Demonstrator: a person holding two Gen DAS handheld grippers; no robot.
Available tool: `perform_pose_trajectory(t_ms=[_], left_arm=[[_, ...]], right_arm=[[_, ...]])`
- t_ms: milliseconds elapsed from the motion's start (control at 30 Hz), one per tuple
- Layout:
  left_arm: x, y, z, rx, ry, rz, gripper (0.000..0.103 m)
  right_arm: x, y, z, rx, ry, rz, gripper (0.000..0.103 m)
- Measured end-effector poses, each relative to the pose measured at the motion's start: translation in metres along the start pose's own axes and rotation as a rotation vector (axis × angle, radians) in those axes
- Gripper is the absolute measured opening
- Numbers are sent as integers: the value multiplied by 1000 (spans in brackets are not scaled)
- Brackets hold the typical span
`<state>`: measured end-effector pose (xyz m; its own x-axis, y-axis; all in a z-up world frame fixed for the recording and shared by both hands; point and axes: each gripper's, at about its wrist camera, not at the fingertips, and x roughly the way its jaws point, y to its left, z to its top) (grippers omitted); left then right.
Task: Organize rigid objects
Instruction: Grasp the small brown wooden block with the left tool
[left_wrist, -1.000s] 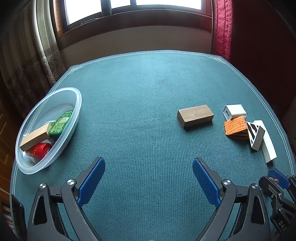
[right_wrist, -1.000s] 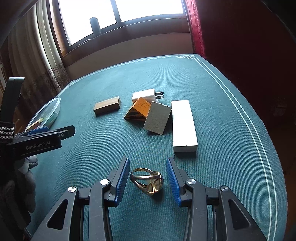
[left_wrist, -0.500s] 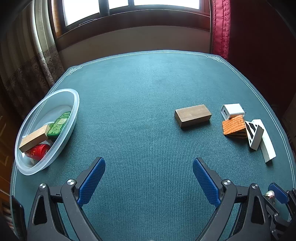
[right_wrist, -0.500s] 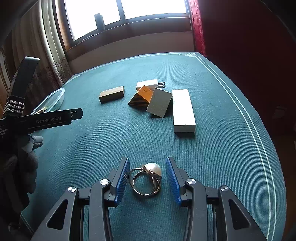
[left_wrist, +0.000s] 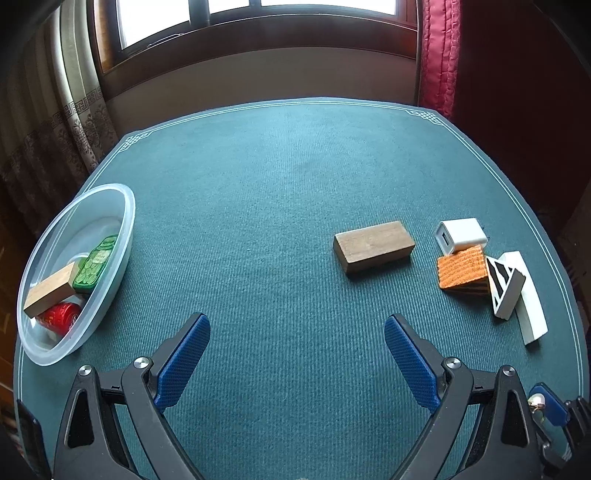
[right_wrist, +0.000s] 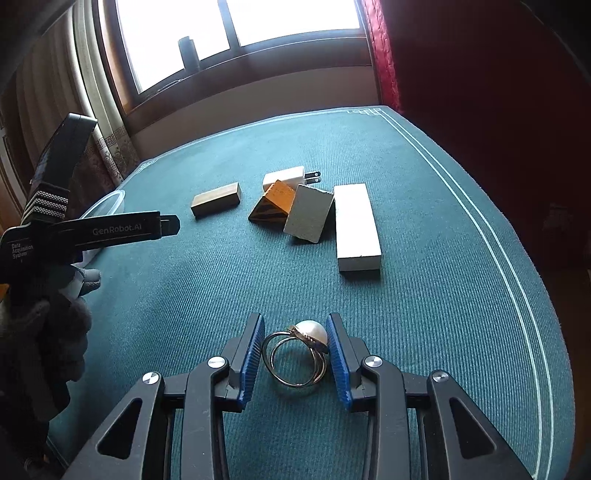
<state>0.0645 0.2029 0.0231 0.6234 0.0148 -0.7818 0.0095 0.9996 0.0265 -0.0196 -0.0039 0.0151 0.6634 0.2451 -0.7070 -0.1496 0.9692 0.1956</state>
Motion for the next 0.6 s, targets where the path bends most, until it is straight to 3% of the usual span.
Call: perform_pose_trajectory(t_ms=[333,600], left_arm=[[28,-25,37,-21,15,-43,96],[52,-42,53,-30,33,-33,96]], right_arm=[[5,-4,6,20,-10,21,37],[6,-5,4,30,-14,31,37]])
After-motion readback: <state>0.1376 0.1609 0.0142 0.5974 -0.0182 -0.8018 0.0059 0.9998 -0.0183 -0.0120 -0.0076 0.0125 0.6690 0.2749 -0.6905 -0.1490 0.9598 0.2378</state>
